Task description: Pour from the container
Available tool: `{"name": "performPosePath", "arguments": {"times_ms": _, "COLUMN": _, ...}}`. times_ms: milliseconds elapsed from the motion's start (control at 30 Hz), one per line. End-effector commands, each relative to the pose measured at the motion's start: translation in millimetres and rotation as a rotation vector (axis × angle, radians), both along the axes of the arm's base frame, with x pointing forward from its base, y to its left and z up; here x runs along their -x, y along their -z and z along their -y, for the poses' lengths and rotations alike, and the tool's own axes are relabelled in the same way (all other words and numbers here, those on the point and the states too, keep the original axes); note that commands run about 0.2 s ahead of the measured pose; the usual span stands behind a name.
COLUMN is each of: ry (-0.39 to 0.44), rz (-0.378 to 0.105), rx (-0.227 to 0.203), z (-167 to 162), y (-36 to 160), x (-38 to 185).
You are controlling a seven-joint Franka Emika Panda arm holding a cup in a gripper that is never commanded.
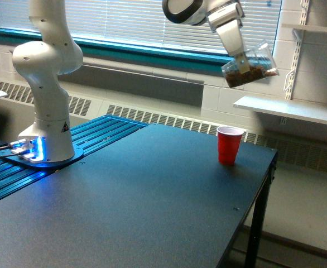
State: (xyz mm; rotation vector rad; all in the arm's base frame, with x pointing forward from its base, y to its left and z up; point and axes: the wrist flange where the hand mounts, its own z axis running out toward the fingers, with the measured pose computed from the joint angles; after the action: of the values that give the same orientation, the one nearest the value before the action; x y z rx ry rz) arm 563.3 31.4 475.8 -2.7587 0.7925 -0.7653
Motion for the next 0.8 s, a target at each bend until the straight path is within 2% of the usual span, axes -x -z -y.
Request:
{"name": "performPosePath", "arguments": {"times_ms": 33, "ry": -0.111, "rz": 0.030, "rx": 0.036, "z": -33.8, "y": -2.0, "x": 23.3}}
{"name": "performPosePath", "arguments": {"times_ms": 467, "ry": -0.242, "rz": 0.012, "rx": 0.063, "z": -88.2, "y": 22.6, "x": 73.0}}
{"name": "performPosePath", "arguments": {"times_ms": 800, "ry": -0.339, "rz": -0.039, "rx": 0.094, "z": -124.5, "y": 50.1, "x": 103.6}}
